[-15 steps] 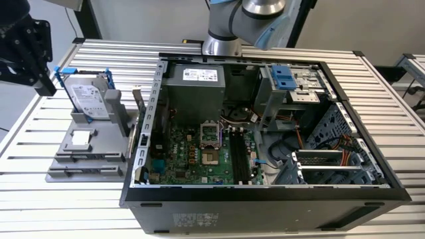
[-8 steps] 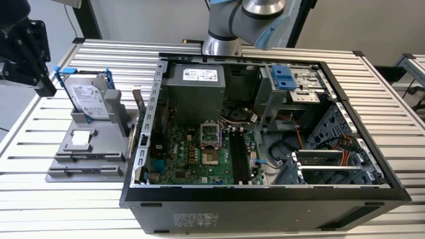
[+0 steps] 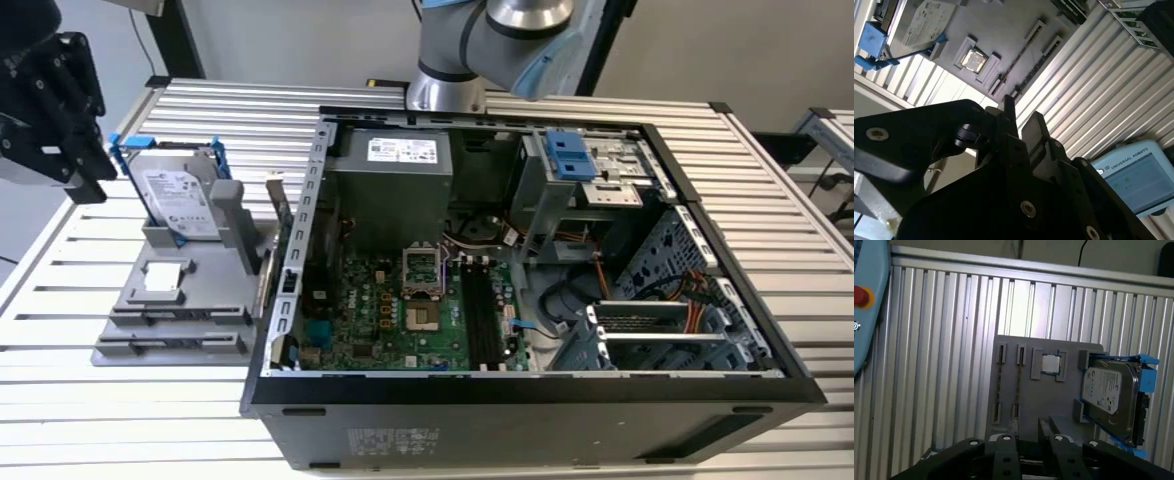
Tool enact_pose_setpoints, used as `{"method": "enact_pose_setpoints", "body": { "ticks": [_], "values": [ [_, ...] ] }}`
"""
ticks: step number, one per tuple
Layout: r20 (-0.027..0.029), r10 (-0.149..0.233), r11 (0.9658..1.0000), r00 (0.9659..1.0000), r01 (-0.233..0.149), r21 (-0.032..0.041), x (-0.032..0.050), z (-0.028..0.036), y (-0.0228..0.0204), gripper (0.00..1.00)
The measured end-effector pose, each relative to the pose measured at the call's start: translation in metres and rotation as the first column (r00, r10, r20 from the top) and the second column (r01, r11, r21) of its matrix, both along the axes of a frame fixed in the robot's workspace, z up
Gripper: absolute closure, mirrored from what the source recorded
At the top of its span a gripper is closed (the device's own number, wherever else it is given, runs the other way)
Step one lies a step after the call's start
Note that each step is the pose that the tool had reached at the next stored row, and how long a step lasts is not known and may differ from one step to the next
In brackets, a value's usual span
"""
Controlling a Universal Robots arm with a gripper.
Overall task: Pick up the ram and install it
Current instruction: 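Pick up the ram and move it above insertion slot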
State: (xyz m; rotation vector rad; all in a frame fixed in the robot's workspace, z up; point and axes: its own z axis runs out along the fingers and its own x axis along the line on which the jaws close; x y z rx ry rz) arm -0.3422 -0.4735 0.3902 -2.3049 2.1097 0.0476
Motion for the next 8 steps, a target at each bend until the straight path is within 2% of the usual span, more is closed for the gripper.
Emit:
{"method": "enact_pose_setpoints", "body": {
  "ticks": [3, 8],
  "values": [
    [0.0001, 0.001, 1.0000, 1.0000, -0.001, 0.0001, 0.0000, -0.0005, 0.0000, 0.00],
    [0.0001, -0.062, 0.9981, 0.9981, 0.062, 0.0000, 0.0000, -0.0083, -0.0001, 0.00]
  ]
}}
